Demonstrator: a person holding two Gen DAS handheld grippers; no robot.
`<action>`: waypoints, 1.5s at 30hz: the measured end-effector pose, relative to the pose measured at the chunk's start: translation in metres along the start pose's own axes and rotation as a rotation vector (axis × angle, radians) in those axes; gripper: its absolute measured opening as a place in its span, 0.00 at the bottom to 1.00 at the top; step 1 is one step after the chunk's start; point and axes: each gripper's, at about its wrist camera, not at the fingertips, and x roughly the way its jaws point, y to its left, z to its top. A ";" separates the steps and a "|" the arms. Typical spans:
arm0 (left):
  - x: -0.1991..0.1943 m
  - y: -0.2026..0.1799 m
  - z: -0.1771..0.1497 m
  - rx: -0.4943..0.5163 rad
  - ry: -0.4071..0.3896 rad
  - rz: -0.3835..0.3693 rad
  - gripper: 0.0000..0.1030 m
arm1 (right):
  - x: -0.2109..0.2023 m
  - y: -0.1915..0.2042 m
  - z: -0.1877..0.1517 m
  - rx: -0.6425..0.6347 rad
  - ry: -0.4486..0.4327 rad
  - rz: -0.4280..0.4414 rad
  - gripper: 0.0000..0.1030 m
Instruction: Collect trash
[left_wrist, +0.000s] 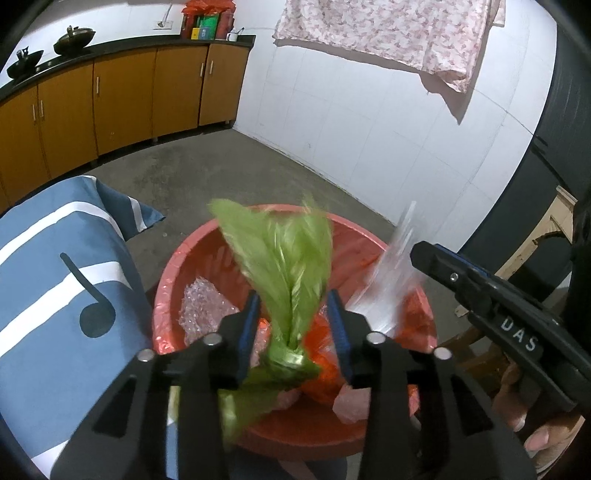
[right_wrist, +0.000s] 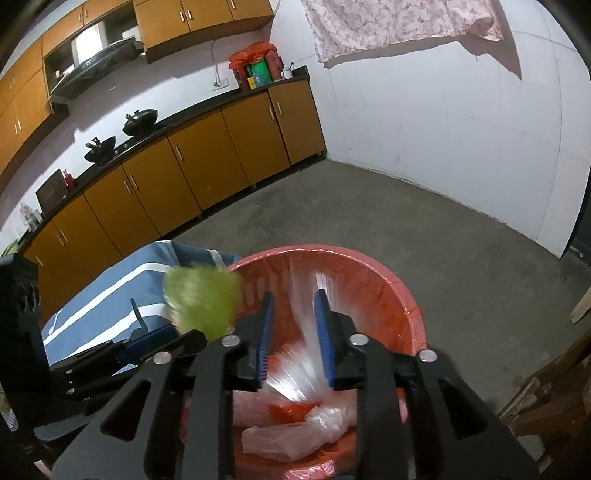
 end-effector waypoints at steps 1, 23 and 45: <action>0.000 0.001 0.000 -0.002 -0.001 0.001 0.41 | -0.001 -0.001 0.000 0.003 -0.002 0.002 0.27; -0.134 0.026 -0.023 -0.043 -0.176 0.132 0.69 | -0.095 0.021 -0.013 -0.024 -0.128 0.017 0.46; -0.310 0.029 -0.136 -0.080 -0.394 0.466 0.96 | -0.202 0.086 -0.090 -0.150 -0.327 -0.092 0.98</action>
